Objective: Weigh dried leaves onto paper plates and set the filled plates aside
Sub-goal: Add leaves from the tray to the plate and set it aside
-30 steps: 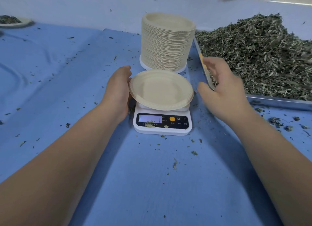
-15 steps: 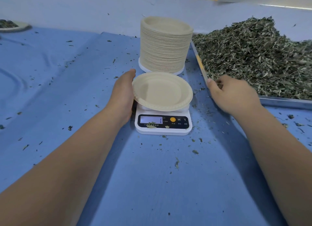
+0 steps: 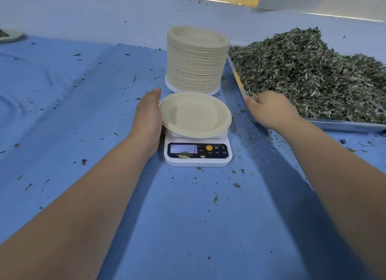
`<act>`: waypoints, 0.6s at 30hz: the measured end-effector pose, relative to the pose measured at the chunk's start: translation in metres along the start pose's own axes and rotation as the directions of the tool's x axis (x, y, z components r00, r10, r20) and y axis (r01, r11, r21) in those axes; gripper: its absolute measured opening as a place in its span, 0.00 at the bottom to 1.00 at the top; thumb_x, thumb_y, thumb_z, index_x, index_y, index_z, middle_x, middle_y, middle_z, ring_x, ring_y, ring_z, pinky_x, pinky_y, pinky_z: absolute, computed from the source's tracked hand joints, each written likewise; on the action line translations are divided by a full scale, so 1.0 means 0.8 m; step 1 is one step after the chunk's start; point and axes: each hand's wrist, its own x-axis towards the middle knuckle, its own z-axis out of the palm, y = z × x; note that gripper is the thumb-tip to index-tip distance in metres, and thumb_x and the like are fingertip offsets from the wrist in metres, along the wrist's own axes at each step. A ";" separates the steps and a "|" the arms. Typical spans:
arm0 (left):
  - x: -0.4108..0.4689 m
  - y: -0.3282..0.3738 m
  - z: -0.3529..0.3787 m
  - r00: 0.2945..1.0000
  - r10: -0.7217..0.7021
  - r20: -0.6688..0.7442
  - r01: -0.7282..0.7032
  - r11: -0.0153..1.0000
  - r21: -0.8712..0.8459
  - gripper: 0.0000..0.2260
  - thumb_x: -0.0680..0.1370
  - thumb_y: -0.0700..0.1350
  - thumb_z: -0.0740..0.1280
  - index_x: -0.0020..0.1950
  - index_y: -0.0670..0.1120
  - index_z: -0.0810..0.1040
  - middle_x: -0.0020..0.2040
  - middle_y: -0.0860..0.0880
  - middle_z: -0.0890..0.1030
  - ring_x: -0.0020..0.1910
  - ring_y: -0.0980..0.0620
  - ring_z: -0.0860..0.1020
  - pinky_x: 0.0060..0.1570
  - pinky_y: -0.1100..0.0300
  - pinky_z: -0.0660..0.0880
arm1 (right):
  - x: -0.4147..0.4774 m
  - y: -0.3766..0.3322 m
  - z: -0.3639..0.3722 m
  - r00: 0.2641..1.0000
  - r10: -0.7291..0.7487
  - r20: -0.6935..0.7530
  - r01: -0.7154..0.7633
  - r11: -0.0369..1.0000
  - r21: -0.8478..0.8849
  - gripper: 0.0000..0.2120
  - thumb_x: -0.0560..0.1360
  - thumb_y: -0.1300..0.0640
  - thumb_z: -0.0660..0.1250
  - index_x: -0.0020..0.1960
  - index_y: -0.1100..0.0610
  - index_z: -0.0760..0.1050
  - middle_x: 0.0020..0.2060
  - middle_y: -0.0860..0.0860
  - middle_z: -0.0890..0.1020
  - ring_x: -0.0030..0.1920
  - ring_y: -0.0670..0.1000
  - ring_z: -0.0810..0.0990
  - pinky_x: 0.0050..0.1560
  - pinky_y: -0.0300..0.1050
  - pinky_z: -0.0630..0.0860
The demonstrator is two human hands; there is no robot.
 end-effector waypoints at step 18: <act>-0.009 0.004 0.001 1.000 0.025 -0.006 -0.025 1.000 0.016 0.15 0.81 0.57 0.61 0.63 0.53 0.78 0.60 0.57 0.80 0.62 0.54 0.78 0.71 0.46 0.71 | -0.003 -0.119 -0.054 0.942 -0.160 -0.295 0.248 0.925 0.288 0.23 0.81 0.48 0.58 0.33 0.61 0.71 0.25 0.53 0.72 0.25 0.48 0.66 0.29 0.48 0.63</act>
